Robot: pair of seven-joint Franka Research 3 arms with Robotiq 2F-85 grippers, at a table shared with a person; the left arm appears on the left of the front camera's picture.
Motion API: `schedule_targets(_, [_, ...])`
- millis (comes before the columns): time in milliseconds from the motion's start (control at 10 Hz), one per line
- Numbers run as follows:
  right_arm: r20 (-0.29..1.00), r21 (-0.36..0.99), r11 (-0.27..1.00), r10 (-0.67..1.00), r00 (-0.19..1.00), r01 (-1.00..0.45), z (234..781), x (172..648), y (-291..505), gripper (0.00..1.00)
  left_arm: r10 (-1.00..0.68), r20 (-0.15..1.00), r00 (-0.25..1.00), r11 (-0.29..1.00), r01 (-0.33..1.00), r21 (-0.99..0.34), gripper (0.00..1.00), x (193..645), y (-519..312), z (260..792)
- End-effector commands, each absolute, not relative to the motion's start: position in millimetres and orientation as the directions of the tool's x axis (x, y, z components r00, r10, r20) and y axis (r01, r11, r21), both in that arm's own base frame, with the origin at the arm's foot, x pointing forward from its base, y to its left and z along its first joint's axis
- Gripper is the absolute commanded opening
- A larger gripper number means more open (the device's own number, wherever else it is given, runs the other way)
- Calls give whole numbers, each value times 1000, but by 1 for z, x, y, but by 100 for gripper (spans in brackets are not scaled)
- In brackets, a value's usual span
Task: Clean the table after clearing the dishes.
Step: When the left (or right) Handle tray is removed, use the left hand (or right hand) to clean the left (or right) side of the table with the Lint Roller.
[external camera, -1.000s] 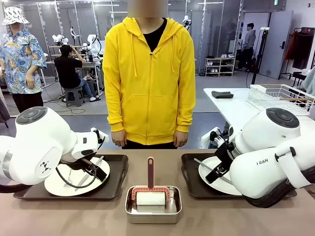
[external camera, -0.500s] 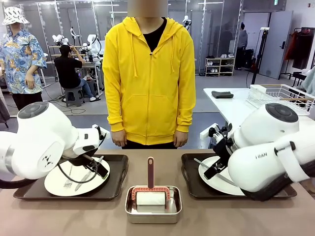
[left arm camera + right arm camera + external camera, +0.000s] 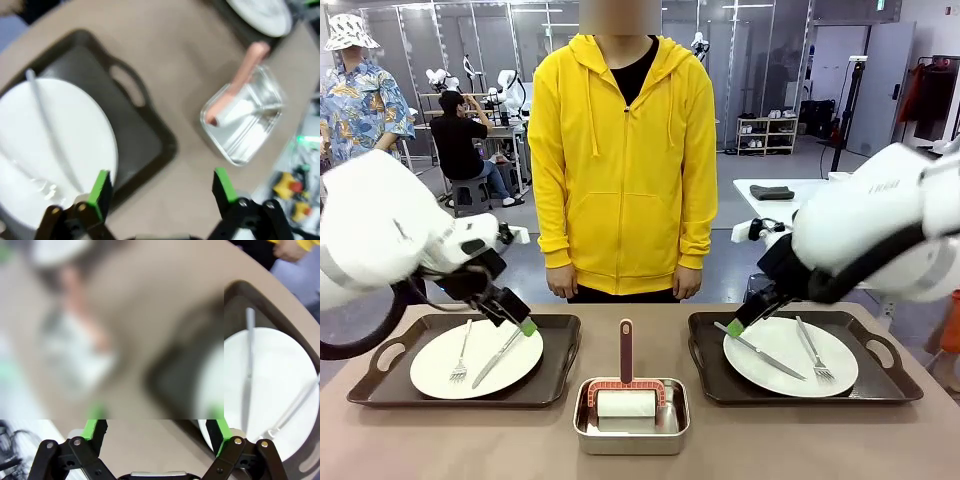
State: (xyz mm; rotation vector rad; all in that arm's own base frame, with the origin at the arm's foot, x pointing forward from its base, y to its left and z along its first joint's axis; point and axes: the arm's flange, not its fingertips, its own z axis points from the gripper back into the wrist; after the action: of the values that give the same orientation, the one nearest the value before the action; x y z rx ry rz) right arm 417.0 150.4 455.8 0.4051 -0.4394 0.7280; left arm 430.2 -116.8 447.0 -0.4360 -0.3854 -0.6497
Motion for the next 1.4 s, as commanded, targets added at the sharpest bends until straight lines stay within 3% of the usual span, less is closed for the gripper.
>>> schedule_targets(0, [486,419,588,498,718,-692,455,431,116,100,-475,425,771,567,637,-522,100,443,-68,452])
schedule_targets(300, [478,693,419,341,809,-586,445,432,67,100,-287,474,832,316,550,-773,100,433,8,451])
schedule_targets(500, [463,766,383,228,857,-516,431,430,25,100,-168,426,889,169,452,-876,100,419,65,445])
schedule_targets(600, [443,797,379,163,881,-471,421,430,2,100,-128,466,875,161,482,-861,100,410,92,440])
schedule_targets(900, [378,870,359,-43,925,-339,415,431,-85,100,8,434,901,179,426,-887,100,391,170,434])
schedule_targets(1300, [317,901,351,-135,939,-254,418,394,-191,100,157,394,906,235,353,-905,100,348,269,428])
